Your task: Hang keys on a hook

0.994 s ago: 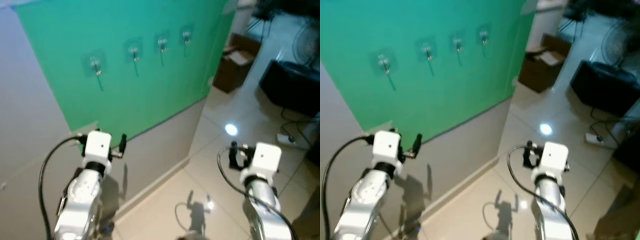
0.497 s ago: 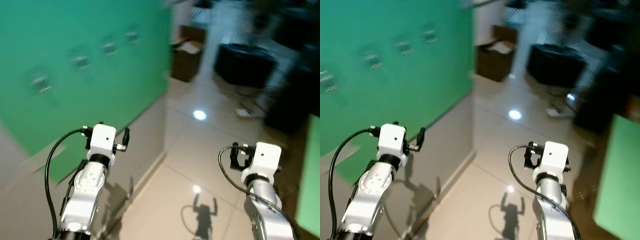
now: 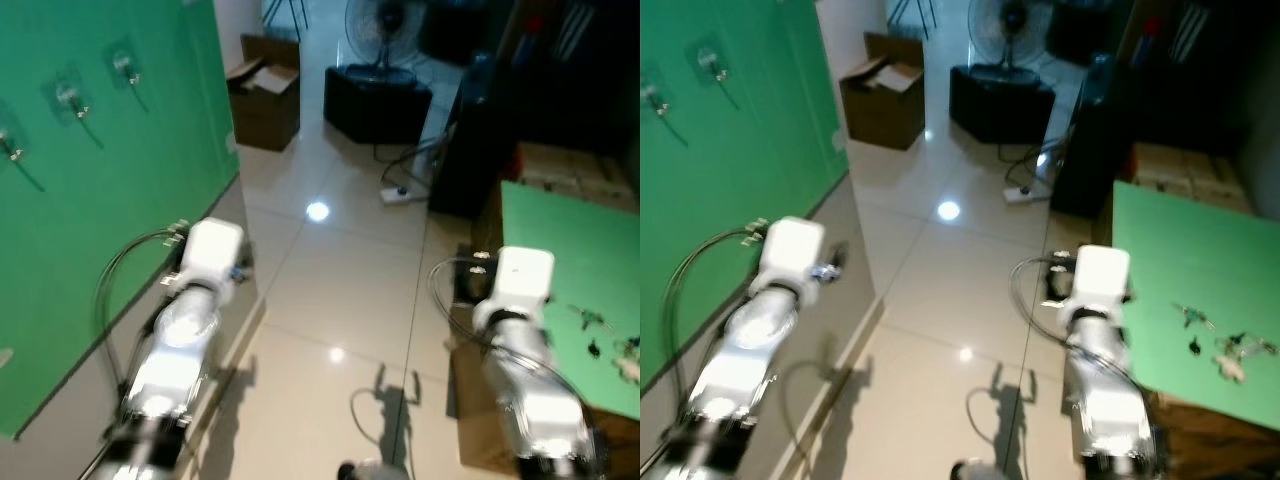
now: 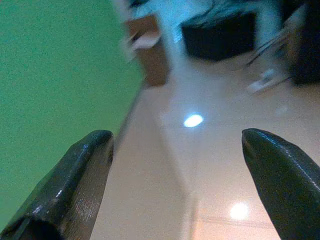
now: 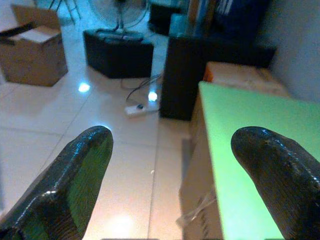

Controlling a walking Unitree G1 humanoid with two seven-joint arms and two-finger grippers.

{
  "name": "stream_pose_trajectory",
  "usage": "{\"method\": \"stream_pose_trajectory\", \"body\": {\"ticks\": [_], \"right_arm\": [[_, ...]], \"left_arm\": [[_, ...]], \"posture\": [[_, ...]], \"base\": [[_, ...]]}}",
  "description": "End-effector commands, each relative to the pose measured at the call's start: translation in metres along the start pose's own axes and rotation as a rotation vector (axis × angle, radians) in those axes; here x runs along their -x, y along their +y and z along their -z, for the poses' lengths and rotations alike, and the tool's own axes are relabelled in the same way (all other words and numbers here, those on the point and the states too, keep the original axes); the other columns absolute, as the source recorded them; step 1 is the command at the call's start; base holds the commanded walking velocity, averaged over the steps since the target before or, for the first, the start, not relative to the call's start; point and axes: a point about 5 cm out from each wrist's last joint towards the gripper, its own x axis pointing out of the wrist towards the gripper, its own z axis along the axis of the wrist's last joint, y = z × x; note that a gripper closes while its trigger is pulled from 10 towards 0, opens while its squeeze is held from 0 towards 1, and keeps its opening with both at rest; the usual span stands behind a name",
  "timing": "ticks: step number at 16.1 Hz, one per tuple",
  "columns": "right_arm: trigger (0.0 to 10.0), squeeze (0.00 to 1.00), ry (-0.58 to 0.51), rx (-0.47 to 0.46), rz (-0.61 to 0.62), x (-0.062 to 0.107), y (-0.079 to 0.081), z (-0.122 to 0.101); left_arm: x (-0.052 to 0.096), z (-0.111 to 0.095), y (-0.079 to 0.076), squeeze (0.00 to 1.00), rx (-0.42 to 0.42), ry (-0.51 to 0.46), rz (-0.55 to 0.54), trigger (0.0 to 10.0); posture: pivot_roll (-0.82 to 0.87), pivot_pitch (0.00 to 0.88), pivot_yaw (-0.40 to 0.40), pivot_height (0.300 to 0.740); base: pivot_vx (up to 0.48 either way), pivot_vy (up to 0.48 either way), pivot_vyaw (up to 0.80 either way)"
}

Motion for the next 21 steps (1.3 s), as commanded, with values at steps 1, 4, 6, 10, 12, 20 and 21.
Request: {"method": "stream_pose_trajectory", "body": {"ticks": [1, 4, 6, 10, 12, 20, 21], "right_arm": [[10.0, 0.0, -0.042, -0.028, -0.046, -0.006, 0.01, -0.012], [10.0, 0.0, -0.047, -0.041, -0.083, -0.021, 0.017, -0.026], [10.0, 0.0, -0.05, -0.054, -0.088, -0.026, 0.017, -0.029], [10.0, 0.0, -0.017, -0.07, -0.108, -0.033, 0.022, -0.028], [10.0, 0.0, -0.002, -0.087, -0.121, -0.037, 0.028, -0.027], [10.0, 0.0, -0.046, 0.015, -0.101, -0.054, 0.027, -0.03], [10.0, 0.0, -0.052, 0.027, -0.099, -0.053, 0.027, -0.029]], "left_arm": [[-0.004, -0.003, 0.012, 0.0, 0.033, -0.015, -0.02, 10.0], [-0.019, -0.018, 0.029, 0.0, 0.122, -0.079, -0.044, 10.0], [-0.023, -0.023, 0.042, 0.0, 0.045, -0.112, -0.172, 10.0], [-0.043, -0.022, 0.054, 0.0, 0.024, -0.022, -0.2, 10.0], [-0.058, -0.026, 0.067, 0.0, 0.192, -0.054, -0.225, 10.0], [-0.059, -0.023, 0.048, 0.0, 0.169, -0.06, -0.095, 10.0], [-0.056, -0.018, 0.043, 0.0, 0.169, -0.07, -0.085, 10.0]], "posture": [[-0.02, 0.0, -0.032, 0.74], [-0.01, 0.0, -0.052, 0.74], [0.0, 0.0, -0.067, 0.74], [0.02, 0.0, -0.1, 0.74], [0.04, 0.0, -0.141, 0.74], [0.03, 0.0, -0.085, 0.74], [0.03, 0.0, -0.081, 0.74]], "base": [[0.0, 0.0, 0.0], [0.0, 0.0, 0.0], [0.0, 0.0, 0.0], [0.0, 0.0, 0.0], [0.0, 0.0, 0.0], [0.0, 0.0, 0.0], [0.0, 0.0, 0.0]]}}
